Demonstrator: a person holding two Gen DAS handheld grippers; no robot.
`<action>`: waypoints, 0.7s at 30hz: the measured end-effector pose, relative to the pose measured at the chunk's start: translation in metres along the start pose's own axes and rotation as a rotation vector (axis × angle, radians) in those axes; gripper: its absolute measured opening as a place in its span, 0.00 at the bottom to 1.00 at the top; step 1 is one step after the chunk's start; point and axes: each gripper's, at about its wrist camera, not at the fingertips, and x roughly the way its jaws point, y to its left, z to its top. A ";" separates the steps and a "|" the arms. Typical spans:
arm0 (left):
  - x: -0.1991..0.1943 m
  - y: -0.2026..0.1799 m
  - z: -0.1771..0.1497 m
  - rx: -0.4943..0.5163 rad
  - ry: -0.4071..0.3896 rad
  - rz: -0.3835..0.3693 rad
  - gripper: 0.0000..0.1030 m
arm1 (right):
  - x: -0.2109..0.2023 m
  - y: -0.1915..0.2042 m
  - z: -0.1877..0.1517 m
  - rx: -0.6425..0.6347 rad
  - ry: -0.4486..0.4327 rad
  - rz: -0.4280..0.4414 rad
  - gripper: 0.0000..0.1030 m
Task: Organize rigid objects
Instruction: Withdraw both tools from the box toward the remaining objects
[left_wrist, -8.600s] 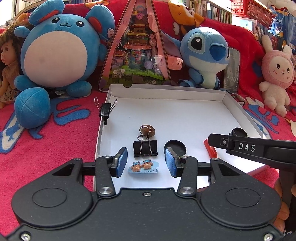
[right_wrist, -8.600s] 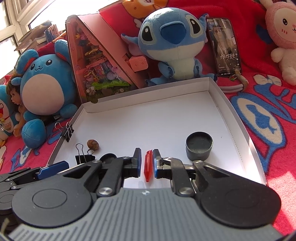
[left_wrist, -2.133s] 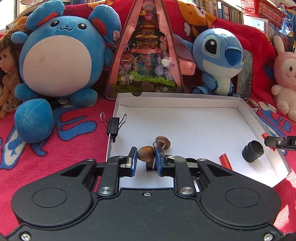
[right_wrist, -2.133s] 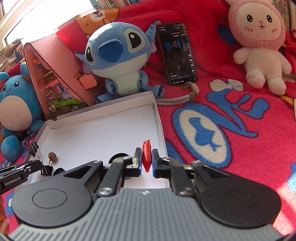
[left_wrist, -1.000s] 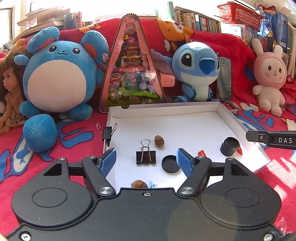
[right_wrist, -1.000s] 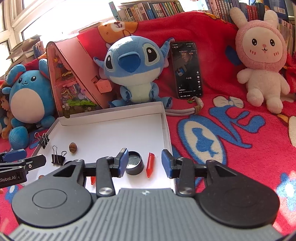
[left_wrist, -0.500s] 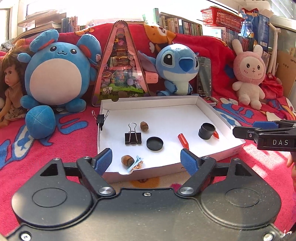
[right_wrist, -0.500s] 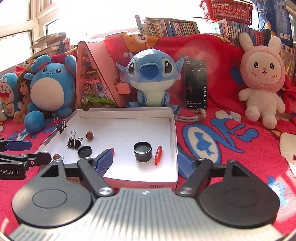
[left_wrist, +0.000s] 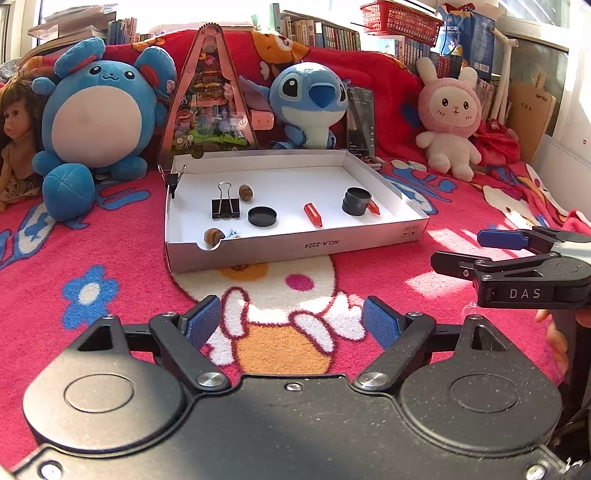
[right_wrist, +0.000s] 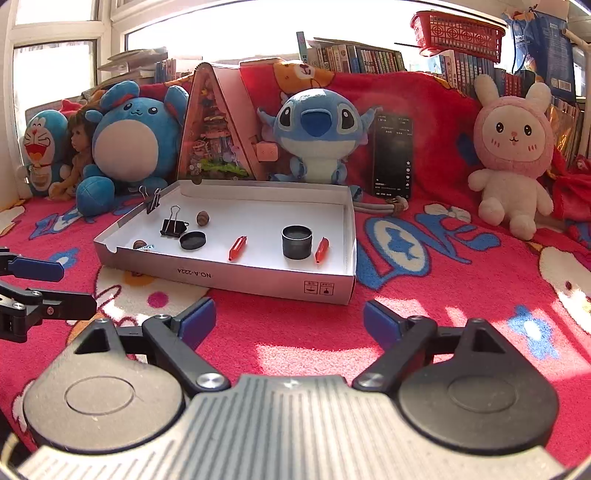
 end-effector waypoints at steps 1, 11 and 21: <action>-0.002 -0.003 -0.004 0.003 0.009 -0.011 0.81 | -0.003 0.001 -0.005 -0.003 -0.002 -0.005 0.93; -0.009 -0.023 -0.040 0.005 0.066 -0.048 0.78 | -0.023 0.005 -0.037 -0.032 -0.063 -0.029 1.00; -0.015 -0.034 -0.060 0.045 0.045 -0.005 0.60 | -0.026 0.004 -0.063 -0.008 -0.061 -0.027 1.00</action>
